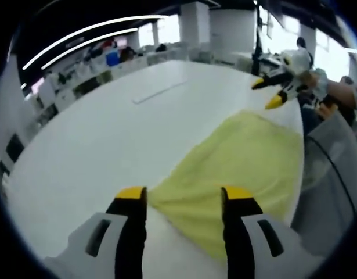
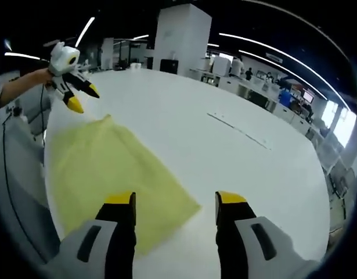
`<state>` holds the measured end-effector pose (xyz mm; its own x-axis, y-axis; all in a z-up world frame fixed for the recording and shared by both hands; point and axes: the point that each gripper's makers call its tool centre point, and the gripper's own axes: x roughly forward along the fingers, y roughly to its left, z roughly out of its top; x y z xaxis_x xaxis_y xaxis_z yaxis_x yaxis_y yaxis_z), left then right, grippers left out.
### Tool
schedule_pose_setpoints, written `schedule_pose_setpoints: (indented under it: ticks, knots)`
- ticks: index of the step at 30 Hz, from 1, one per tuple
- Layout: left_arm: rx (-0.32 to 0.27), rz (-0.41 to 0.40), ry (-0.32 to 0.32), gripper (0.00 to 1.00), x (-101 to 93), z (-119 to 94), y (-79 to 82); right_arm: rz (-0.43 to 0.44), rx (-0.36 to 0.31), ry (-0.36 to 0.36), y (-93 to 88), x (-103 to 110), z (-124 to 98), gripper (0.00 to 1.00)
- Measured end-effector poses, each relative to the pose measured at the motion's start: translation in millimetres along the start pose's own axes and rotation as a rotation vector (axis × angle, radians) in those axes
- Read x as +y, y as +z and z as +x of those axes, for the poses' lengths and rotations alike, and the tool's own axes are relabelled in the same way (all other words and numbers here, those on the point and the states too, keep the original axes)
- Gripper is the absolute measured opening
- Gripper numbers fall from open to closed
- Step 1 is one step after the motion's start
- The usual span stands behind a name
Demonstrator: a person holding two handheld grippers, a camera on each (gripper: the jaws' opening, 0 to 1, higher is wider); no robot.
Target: Fold the garment on the visible template until the final outline fits inside the template.
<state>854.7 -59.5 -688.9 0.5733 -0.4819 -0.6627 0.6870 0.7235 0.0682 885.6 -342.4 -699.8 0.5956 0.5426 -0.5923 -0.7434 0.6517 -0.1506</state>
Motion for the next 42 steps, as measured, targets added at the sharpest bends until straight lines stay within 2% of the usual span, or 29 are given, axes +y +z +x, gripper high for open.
schedule_pose_setpoints:
  ticks: [4, 11, 14, 20, 25, 28, 30, 35, 42]
  knots:
    - [-0.002, 0.016, -0.006, 0.56, -4.4, -4, 3.9, -0.001, -0.002, 0.004, 1.3, 4, -5, 0.61]
    - [0.007, 0.055, -0.055, 0.67, -17.8, -7, 4.9, 0.004, -0.008, 0.035, 4.8, 16, -10, 0.71]
    - [-0.004, 0.091, -0.044, 0.74, -19.1, -10, 7.1, 0.005, -0.009, 0.049, 6.3, 21, -13, 0.75]
    - [0.008, 0.101, -0.066, 0.81, -22.9, -15, 6.4, -0.007, -0.010, 0.065, 6.7, 25, -17, 0.81]
    - [0.016, 0.071, -0.101, 0.91, -29.0, -22, 2.1, 0.031, -0.036, 0.082, 11.2, 29, -26, 0.86]
    - [0.018, 0.071, -0.100, 0.91, -32.3, -27, 1.2, 0.018, -0.035, 0.084, 11.9, 32, -30, 0.88]
    - [0.017, 0.078, -0.086, 0.96, -31.7, -30, 1.7, 0.006, -0.036, 0.088, 13.0, 35, -32, 0.88]
    - [0.022, 0.085, -0.082, 1.00, -33.1, -36, 0.6, 0.006, -0.053, 0.096, 19.7, 40, -37, 0.96]
    - [0.040, 0.100, -0.103, 1.00, -44.0, -45, -3.6, -0.016, -0.062, 0.114, 27.4, 50, -44, 1.00]
